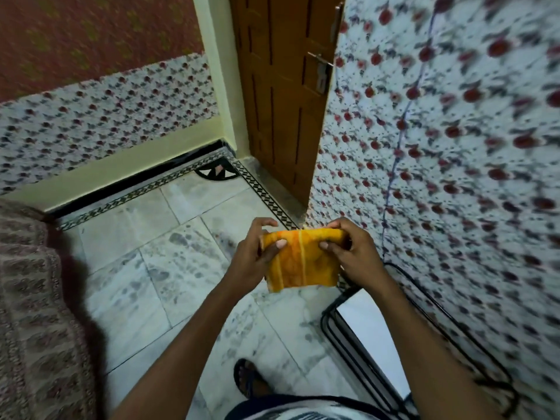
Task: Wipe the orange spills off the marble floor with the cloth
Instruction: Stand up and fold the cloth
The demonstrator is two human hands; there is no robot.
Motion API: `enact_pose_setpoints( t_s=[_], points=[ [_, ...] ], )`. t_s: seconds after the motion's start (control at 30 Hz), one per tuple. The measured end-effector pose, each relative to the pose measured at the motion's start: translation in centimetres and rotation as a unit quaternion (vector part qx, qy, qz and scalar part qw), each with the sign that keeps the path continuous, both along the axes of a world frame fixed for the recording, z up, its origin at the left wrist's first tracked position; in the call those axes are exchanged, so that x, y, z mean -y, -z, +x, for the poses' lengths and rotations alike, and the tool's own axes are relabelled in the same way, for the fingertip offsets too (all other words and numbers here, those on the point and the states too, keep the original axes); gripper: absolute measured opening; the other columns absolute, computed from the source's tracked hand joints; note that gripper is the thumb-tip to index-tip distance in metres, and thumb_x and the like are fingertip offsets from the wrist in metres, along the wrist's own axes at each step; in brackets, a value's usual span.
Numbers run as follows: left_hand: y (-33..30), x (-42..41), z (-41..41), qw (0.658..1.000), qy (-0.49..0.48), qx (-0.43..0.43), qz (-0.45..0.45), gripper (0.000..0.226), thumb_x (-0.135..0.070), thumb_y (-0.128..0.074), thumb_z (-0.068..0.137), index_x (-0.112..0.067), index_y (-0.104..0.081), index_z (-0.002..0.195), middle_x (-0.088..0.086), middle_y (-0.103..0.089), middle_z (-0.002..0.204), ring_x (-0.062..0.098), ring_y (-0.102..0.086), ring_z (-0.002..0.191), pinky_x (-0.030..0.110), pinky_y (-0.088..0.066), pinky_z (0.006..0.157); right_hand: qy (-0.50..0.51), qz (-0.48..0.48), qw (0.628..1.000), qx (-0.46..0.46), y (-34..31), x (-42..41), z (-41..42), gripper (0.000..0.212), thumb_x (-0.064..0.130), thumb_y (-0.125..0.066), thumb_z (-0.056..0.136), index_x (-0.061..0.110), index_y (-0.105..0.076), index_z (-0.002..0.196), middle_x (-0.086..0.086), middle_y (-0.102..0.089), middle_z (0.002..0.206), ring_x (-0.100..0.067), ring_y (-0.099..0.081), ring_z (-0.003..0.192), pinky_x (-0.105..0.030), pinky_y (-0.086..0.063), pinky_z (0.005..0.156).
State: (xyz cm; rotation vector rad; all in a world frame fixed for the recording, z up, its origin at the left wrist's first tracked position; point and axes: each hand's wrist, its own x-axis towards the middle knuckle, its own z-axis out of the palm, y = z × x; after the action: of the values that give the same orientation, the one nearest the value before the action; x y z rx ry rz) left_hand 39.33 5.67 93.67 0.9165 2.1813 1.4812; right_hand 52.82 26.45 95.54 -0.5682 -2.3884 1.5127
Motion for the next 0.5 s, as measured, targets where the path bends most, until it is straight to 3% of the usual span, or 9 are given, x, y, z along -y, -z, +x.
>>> enact_pose_setpoints(
  t_s=[0.07, 0.1, 0.2, 0.27, 0.37, 0.43, 0.5],
  points=[
    [0.2, -2.1, 3.3, 0.997, 0.009, 0.075, 0.032, 0.043, -0.032, -0.064, 0.103, -0.031, -0.040, 0.139, 0.018, -0.057, 0.083, 0.011, -0.064, 0.073, 0.030, -0.058, 0.071, 0.053, -0.060, 0.997, -0.006, 1.0, -2.0, 3.6, 0.022, 0.019, -0.078, 0.093, 0.024, -0.065, 0.110, 0.005, -0.070, 0.109, -0.011, -0.067, 0.105, -0.033, -0.058, 0.087],
    [0.3, -2.9, 4.6, 0.992, 0.018, 0.117, 0.042, 0.055, -0.029, -0.069, 0.100, -0.033, -0.035, 0.143, 0.015, -0.063, 0.087, 0.012, -0.070, 0.079, 0.030, -0.061, 0.075, 0.084, -0.093, 0.992, -0.008, 1.7, -2.8, 5.1, 0.024, 0.019, -0.079, 0.092, 0.022, -0.066, 0.111, 0.001, -0.072, 0.111, -0.018, -0.068, 0.107, -0.042, -0.060, 0.090],
    [1.1, -6.2, 9.8, 0.984, 0.045, 0.168, 0.038, 0.083, -0.017, -0.085, 0.088, -0.036, -0.029, 0.147, 0.011, -0.073, 0.117, 0.021, -0.077, 0.103, 0.034, -0.065, 0.085, 0.180, -0.192, 0.964, -0.023, 2.9, -5.5, 10.9, 0.035, 0.020, -0.086, 0.085, 0.019, -0.069, 0.116, -0.006, -0.075, 0.114, -0.027, -0.071, 0.109, -0.053, -0.061, 0.093],
    [1.8, -8.2, 12.6, 0.986, 0.050, 0.157, 0.028, 0.073, -0.014, -0.085, 0.088, -0.032, -0.035, 0.138, 0.011, -0.072, 0.118, 0.021, -0.076, 0.103, 0.034, -0.064, 0.083, 0.234, -0.258, 0.937, -0.032, 3.1, -6.9, 13.9, 0.050, 0.020, -0.092, 0.076, 0.018, -0.069, 0.120, -0.007, -0.077, 0.115, -0.027, -0.074, 0.107, -0.049, -0.062, 0.090],
    [3.3, -11.6, 16.9, 0.990, 0.027, 0.134, 0.043, 0.037, -0.012, -0.080, 0.094, -0.022, -0.050, 0.114, 0.007, -0.067, 0.105, 0.025, -0.067, 0.091, 0.042, -0.058, 0.074, 0.250, -0.377, 0.891, -0.040, 3.4, -9.0, 18.8, 0.058, 0.013, -0.093, 0.061, 0.011, -0.071, 0.115, -0.010, -0.080, 0.108, -0.028, -0.078, 0.101, -0.046, -0.063, 0.082],
    [4.3, -13.2, 18.6, 0.992, 0.019, 0.116, 0.054, 0.014, -0.011, -0.075, 0.093, -0.020, -0.065, 0.095, -0.001, -0.065, 0.093, 0.018, -0.062, 0.089, 0.039, -0.050, 0.078, 0.239, -0.422, 0.874, -0.027, 4.2, -9.8, 21.1, 0.051, 0.002, -0.089, 0.066, 0.007, -0.071, 0.114, -0.012, -0.080, 0.109, -0.030, -0.078, 0.100, -0.042, -0.064, 0.074],
    [5.4, -14.9, 20.1, 0.993, 0.031, 0.105, 0.047, 0.021, -0.006, -0.073, 0.093, -0.026, -0.077, 0.087, 0.001, -0.071, 0.097, 0.019, -0.066, 0.096, 0.032, -0.052, 0.086, 0.257, -0.438, 0.861, -0.022, 5.8, -11.0, 23.1, 0.046, -0.008, -0.081, 0.077, 0.009, -0.068, 0.118, -0.012, -0.078, 0.112, -0.030, -0.076, 0.100, -0.042, -0.063, 0.070]
  ],
)
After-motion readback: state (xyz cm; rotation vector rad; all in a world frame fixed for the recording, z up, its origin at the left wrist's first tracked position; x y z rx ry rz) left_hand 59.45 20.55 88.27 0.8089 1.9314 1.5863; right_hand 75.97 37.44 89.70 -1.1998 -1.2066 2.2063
